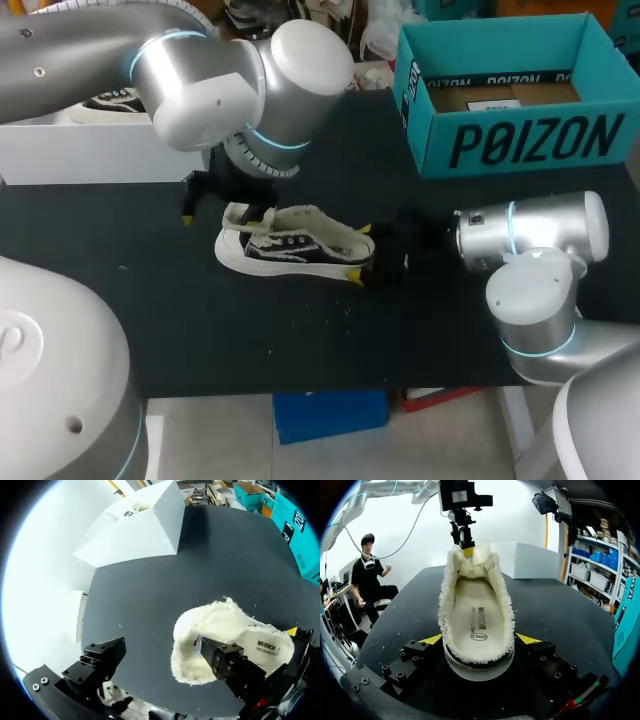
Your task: Take the shoe out of the shoebox, open the shoe tongue, remove and reinsert the insole, then place the shoe into the shoebox
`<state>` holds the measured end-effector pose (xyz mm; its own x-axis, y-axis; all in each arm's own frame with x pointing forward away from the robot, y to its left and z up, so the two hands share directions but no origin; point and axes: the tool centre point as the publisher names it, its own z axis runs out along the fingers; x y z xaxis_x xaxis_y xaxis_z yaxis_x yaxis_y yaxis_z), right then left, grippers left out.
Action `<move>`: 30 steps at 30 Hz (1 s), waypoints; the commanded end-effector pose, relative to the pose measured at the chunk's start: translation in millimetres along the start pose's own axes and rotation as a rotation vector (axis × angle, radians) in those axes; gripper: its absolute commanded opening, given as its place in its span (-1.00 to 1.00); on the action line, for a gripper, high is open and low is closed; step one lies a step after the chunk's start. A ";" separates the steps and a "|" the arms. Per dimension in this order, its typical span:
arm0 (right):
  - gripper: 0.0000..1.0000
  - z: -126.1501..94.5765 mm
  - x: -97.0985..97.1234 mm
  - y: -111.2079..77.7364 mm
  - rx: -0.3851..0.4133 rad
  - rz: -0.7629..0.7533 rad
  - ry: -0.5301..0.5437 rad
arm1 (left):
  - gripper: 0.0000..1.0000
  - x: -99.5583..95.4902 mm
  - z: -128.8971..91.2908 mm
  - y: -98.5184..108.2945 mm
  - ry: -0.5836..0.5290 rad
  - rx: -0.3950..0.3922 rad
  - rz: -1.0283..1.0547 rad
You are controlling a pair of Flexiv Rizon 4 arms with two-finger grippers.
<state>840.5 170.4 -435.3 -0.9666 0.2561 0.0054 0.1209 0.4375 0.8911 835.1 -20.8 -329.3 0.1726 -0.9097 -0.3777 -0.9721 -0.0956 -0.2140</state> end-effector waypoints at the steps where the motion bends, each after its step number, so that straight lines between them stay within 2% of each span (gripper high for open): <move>1: -1.00 0.8 -1.4 -1.1 0.003 0.002 -0.001 | 0.88 -21.3 -31.4 4.6 0.181 0.061 0.115; 2: -1.00 0.8 -1.4 -1.1 0.003 0.002 -0.001 | 0.34 -19.1 -36.8 3.4 0.231 0.062 0.178; 3: -1.00 0.8 -1.4 -1.1 0.003 0.002 -0.001 | -0.07 -16.3 -41.6 1.2 0.268 0.070 0.218; 4: -1.00 0.8 -1.4 -1.1 0.003 0.002 -0.001 | -0.40 -13.1 -45.3 -1.9 0.312 0.072 0.258; 5: -1.00 0.8 -1.4 -1.1 0.003 0.002 -0.001 | -0.88 -9.4 -49.3 -4.2 0.382 0.072 0.336; 6: -1.00 0.8 -1.4 -1.1 0.003 0.002 -0.001 | -1.00 -4.1 -54.3 -5.0 0.438 0.078 0.417; 9: -1.00 0.8 -1.4 -1.1 0.003 0.002 -0.001 | -1.00 14.0 -63.4 -4.8 0.609 0.103 0.710; 13: -1.00 0.8 -1.4 -1.1 0.003 0.002 -0.001 | -1.00 39.0 -65.2 0.4 0.686 0.183 1.071; 14: -1.00 0.8 -1.4 -1.1 0.003 0.002 -0.001 | -1.00 47.1 -67.0 -2.8 0.674 0.169 1.070; 15: -1.00 0.8 -1.4 -1.1 0.003 0.002 -0.001 | -1.00 58.7 -72.1 -10.1 0.609 0.113 0.973; 16: -1.00 0.8 -1.4 -1.1 0.003 0.002 -0.001 | -1.00 71.7 -76.9 -19.4 0.483 0.032 0.825; 30: -1.00 0.8 -1.4 -1.1 0.003 0.002 -0.001 | -1.00 71.7 -76.9 -19.4 0.483 0.032 0.825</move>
<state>840.5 170.2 -435.4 -0.9666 0.2563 0.0053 0.1210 0.4375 0.8910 850.0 -116.0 -281.8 -0.6523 -0.7575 -0.0274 -0.7539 0.6521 -0.0802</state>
